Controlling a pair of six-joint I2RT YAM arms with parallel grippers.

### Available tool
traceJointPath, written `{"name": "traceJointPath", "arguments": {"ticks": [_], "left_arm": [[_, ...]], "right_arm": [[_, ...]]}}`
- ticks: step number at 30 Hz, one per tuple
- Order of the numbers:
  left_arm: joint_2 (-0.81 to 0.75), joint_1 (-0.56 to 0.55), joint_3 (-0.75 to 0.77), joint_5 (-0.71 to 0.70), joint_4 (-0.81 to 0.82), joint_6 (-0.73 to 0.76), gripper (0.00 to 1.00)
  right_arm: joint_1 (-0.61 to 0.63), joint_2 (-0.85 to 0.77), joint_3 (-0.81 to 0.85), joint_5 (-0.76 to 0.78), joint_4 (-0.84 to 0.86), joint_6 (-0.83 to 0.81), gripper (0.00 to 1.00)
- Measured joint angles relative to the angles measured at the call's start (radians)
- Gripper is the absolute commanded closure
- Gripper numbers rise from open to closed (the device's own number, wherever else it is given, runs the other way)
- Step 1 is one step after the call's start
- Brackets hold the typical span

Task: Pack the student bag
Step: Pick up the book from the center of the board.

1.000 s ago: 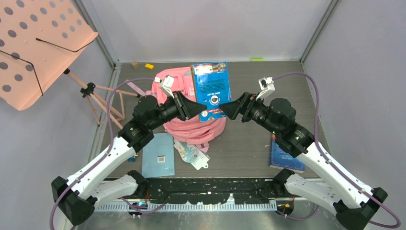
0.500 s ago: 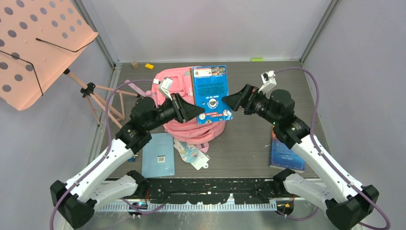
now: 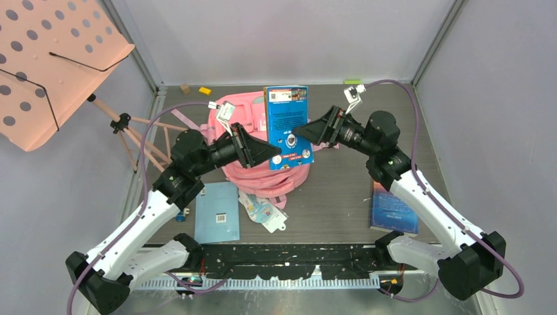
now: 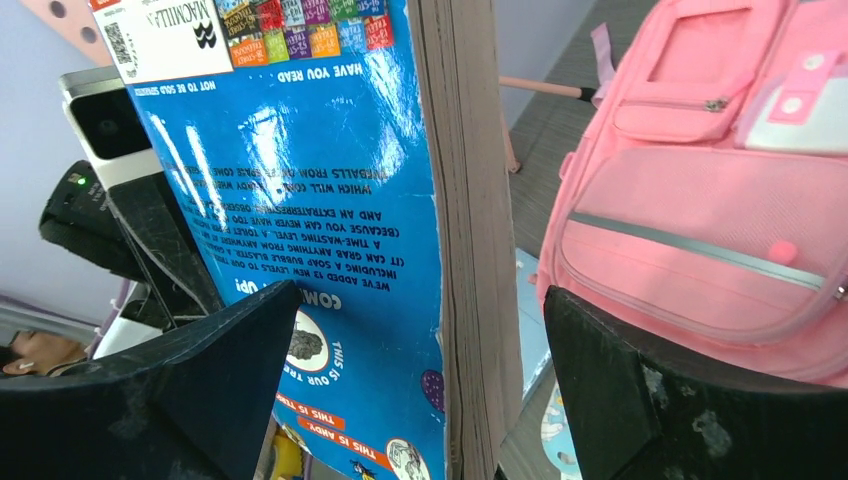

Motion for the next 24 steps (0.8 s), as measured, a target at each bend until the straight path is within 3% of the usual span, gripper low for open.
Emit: {"name": "traceJointPath", "arguments": {"ticks": [24], "left_arm": [[0.005,0.007,0.087,0.110,0.082,0.026,1.00]], "right_arm": [[0.007,0.073,0.116,-0.261,0.180,0.146,0.00]]}}
